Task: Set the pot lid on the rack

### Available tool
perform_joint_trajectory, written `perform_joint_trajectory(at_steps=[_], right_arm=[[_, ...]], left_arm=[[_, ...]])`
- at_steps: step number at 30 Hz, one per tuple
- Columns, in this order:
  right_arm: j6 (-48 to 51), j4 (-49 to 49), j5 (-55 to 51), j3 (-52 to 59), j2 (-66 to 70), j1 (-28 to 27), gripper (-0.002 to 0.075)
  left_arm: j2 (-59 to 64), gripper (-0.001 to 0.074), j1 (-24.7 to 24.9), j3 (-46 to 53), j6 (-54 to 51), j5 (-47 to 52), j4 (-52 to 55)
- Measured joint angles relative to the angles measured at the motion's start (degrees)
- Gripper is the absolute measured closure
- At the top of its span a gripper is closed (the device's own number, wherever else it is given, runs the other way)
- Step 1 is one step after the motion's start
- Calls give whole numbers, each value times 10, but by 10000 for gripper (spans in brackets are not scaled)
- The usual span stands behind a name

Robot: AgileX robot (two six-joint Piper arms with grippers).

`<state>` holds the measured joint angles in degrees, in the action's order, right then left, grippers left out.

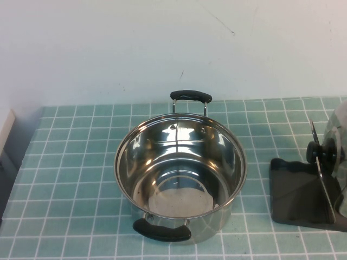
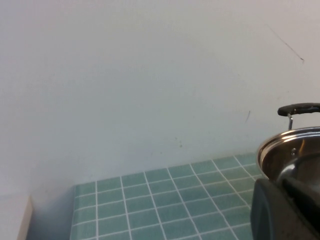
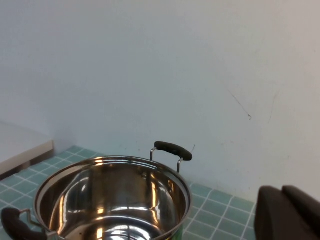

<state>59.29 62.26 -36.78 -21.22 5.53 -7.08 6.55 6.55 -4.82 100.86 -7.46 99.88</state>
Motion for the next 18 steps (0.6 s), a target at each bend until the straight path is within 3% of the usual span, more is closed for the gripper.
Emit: perform_joint_trajectory(at_steps=[7, 11, 15, 18], right_arm=[[0, 0, 12, 4, 0, 0, 727], [0, -26, 120, 50, -9, 0, 727], [-93, -217, 273, 108, -43, 0, 727], [-297, -436, 338, 158, -60, 0, 727]], left_arm=[[0, 736, 0, 9, 0, -36, 0], [0, 736, 0, 9, 0, -58, 1], [0, 736, 0, 9, 0, -80, 2], [0, 737, 0, 9, 0, -93, 3]])
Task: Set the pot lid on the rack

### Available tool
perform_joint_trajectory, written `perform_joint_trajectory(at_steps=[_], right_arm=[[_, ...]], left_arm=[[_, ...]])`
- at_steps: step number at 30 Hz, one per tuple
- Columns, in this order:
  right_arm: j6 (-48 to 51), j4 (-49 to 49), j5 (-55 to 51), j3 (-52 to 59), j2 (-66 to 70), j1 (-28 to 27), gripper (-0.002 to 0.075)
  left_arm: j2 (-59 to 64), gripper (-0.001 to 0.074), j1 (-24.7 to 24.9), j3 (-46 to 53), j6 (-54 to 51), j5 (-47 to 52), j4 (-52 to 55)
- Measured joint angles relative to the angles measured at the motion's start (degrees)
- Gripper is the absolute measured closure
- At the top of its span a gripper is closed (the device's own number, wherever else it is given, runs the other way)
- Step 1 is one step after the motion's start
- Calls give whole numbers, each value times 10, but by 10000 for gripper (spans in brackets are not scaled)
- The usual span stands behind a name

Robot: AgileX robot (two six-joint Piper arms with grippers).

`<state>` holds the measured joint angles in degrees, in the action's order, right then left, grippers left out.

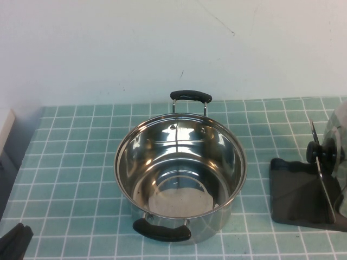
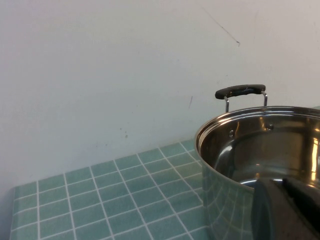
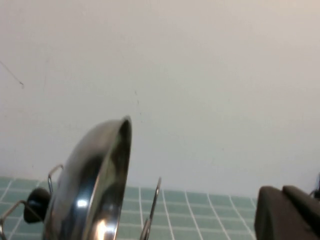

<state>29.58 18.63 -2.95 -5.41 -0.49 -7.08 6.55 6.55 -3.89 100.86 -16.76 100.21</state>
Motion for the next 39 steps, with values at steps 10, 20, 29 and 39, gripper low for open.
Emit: perform_joint_trajectory(at_steps=[10, 20, 29, 39], right_arm=[[-256, -261, -91, 70, -3, 1, 727], [-282, -309, -162, 70, -3, 58, 727], [-314, -313, -166, 69, -3, 59, 727], [-341, -313, -167, 69, -3, 59, 727]], left_arm=[[0, 737, 0, 0, 0, -35, 4], [0, 737, 0, 0, 0, -42, 5], [0, 737, 0, 0, 1, -42, 5], [0, 737, 0, 0, 1, -42, 5]])
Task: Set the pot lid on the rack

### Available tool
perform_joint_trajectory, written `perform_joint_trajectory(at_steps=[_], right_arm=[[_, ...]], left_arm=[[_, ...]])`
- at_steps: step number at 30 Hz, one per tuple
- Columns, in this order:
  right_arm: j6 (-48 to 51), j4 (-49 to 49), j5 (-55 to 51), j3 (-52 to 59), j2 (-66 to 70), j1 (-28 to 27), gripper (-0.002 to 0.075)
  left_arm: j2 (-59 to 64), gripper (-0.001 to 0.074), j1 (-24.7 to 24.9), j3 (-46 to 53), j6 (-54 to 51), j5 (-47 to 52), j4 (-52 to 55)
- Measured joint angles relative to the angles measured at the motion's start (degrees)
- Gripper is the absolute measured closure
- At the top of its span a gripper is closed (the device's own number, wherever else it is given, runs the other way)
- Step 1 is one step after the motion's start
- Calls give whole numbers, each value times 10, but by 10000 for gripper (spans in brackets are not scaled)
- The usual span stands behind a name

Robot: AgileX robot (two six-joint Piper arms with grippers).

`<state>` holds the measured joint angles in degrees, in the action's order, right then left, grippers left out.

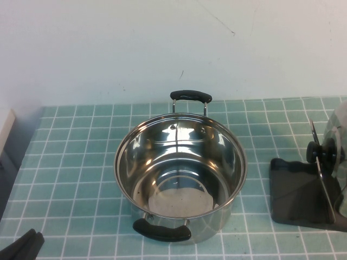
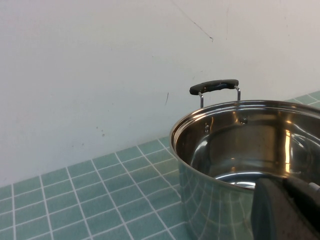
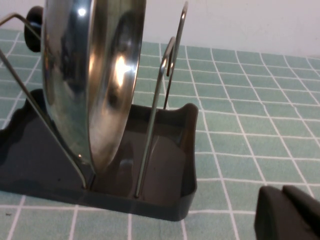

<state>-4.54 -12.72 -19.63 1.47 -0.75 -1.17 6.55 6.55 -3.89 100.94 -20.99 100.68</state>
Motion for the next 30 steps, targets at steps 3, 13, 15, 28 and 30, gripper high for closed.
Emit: perform_joint_trajectory(at_steps=[3, 13, 15, 28, 30], right_arm=[[0, 0, 0, 0, 0, 0, 727], [-1, 0, 0, 0, 0, 0, 727], [-1, 0, 0, 0, 0, 0, 727], [-1, 0, 0, 0, 0, 0, 727], [-2, 0, 0, 0, 0, 0, 727]], left_arm=[[0, 737, 0, 0, 0, 0, 0], [0, 737, 0, 0, 0, 0, 0], [0, 737, 0, 0, 0, 0, 0], [0, 737, 0, 0, -52, 78, -154], [0, 737, 0, 0, -129, 125, -320]])
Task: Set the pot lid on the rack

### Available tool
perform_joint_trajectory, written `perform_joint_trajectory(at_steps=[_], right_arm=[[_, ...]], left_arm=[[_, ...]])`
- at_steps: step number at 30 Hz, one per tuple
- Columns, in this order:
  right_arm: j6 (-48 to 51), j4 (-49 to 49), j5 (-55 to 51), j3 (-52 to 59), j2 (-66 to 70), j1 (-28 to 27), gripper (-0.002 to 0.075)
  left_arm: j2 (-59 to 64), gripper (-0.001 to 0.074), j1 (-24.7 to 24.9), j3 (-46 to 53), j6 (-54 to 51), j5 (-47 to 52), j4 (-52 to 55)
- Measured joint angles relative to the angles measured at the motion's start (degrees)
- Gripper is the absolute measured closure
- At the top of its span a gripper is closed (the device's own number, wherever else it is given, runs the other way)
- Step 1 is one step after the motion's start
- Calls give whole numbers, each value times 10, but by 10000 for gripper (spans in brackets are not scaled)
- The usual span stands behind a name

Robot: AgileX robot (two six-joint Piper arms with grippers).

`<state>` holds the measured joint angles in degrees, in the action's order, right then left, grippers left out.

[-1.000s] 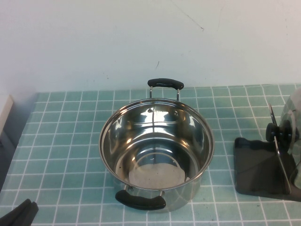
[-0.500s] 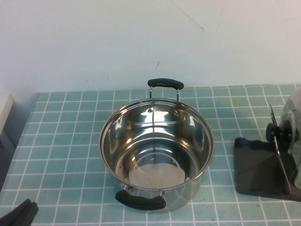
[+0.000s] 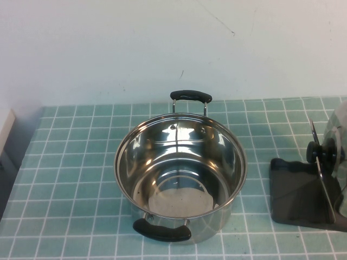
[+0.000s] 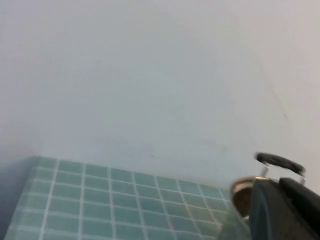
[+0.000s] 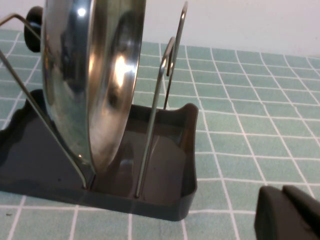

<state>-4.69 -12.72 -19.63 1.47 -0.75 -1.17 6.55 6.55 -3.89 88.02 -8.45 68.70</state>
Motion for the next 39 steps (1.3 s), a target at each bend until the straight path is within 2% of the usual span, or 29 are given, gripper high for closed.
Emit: perform_joint_trajectory(at_steps=[2, 4, 6, 7, 10, 13, 19, 27, 35, 39], right_arm=[[0, 0, 0, 0, 0, 0, 727], [0, 0, 0, 0, 0, 0, 727], [0, 0, 0, 0, 0, 0, 727], [0, 0, 0, 0, 0, 0, 727], [0, 0, 0, 0, 0, 0, 727], [0, 0, 0, 0, 0, 0, 727], [0, 0, -1, 0, 0, 0, 727], [0, 0, -1, 0, 0, 0, 727], [0, 0, -1, 0, 0, 0, 727], [0, 0, -1, 0, 0, 0, 727]], left_arm=[[0, 737, 0, 0, -131, 58, -213], [-6, 737, 0, 0, -325, 127, -421], [-16, 737, 0, 0, -535, 191, -573], [-24, 737, 0, 0, -633, 224, -638], [-46, 737, 0, 5, -812, 284, -731], [-62, 737, 0, 22, -858, 290, -740], [-64, 737, 0, 50, -869, 234, -749], [-70, 737, -2, 50, -871, 256, -701], [-73, 737, -76, 50, -873, 259, -687], [-73, 737, -81, 50, -874, 259, -687]])
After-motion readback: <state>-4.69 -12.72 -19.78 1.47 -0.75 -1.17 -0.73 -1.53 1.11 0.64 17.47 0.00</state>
